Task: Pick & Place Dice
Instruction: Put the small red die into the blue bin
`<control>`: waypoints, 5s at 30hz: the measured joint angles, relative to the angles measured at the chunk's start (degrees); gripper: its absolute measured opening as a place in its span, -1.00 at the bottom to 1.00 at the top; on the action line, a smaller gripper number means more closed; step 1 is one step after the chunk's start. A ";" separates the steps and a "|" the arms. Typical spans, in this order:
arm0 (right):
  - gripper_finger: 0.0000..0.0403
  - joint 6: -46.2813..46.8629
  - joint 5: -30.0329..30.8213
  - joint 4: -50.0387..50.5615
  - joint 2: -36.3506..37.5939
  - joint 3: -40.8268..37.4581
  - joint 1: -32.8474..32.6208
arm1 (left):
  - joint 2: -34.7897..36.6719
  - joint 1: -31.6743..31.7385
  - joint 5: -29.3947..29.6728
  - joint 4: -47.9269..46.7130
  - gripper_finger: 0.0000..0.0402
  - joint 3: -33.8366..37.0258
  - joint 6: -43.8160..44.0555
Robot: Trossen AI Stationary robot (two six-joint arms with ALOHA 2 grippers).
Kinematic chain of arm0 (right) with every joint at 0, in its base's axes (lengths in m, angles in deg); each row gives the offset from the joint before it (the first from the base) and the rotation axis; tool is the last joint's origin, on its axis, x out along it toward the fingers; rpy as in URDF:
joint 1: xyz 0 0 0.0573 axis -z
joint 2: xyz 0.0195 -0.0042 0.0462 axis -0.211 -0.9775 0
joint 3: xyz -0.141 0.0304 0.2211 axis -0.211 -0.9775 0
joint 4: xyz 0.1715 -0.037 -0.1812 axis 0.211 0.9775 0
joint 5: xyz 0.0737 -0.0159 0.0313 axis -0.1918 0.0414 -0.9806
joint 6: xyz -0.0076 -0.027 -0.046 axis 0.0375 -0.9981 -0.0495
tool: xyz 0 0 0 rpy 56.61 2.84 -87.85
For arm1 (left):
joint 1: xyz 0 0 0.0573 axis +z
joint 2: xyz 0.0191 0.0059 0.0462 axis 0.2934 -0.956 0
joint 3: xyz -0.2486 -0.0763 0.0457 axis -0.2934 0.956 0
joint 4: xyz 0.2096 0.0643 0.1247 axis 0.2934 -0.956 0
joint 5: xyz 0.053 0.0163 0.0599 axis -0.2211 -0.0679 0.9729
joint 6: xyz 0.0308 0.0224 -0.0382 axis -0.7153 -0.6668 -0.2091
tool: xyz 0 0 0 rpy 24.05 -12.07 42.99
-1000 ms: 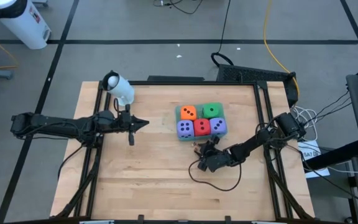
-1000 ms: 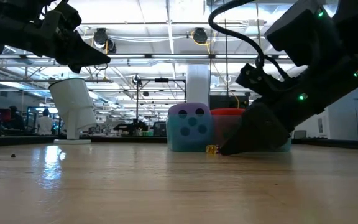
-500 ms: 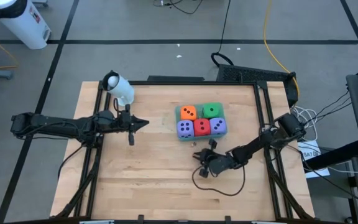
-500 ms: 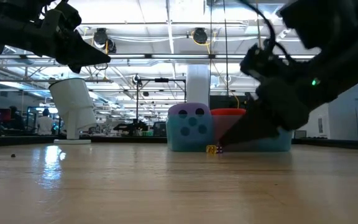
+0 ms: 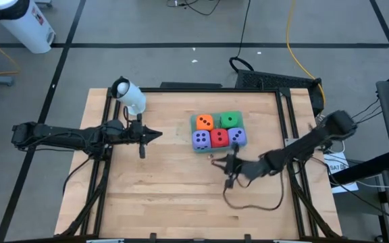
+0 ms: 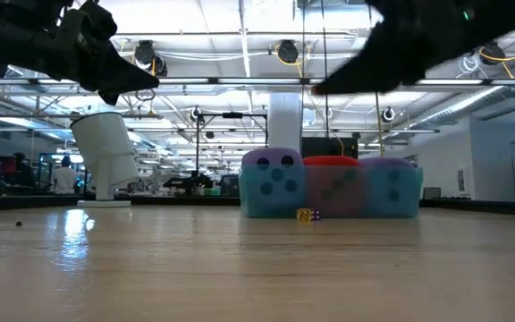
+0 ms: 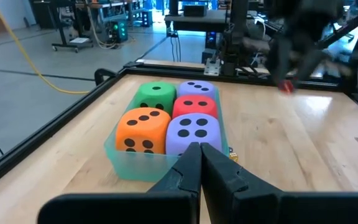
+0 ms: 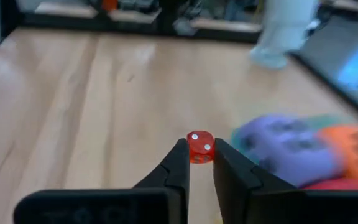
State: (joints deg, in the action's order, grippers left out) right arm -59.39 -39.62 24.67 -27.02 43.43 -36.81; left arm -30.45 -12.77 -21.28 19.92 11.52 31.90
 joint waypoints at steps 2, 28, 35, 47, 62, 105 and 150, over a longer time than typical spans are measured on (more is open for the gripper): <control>-0.81 -1.61 0.12 3.01 5.67 0.00 1.71 | 0.00 0.00 0.00 0.14 -0.95 0.00 0.00; -0.78 -5.98 -27.15 37.60 18.82 6.09 35.75 | -0.02 0.00 0.30 1.25 -0.95 -0.02 -0.85; -0.78 -11.70 -30.36 40.12 9.63 12.24 37.47 | -0.02 0.00 0.33 2.44 -0.95 -0.02 -1.75; -0.55 -19.39 -26.71 39.59 -0.20 17.25 41.01 | -0.02 -0.04 -0.43 2.39 -0.95 -0.02 -1.77; 0.25 -31.02 -23.24 38.33 -0.66 17.22 39.00 | -0.02 -0.04 -0.69 2.37 -0.95 -0.02 -1.86; 0.15 -70.48 -16.14 -22.01 -0.65 -7.15 29.38 | -35.05 -0.85 -5.83 19.93 -0.99 -18.14 12.18; 0.16 -67.57 -8.68 -21.94 -0.64 -7.15 26.89 | -58.62 5.81 -22.11 26.00 -1.00 -34.32 27.87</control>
State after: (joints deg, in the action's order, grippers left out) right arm -126.97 -48.30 2.73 -27.66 36.28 -9.92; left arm -89.07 -6.96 -43.40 45.92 -22.80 59.77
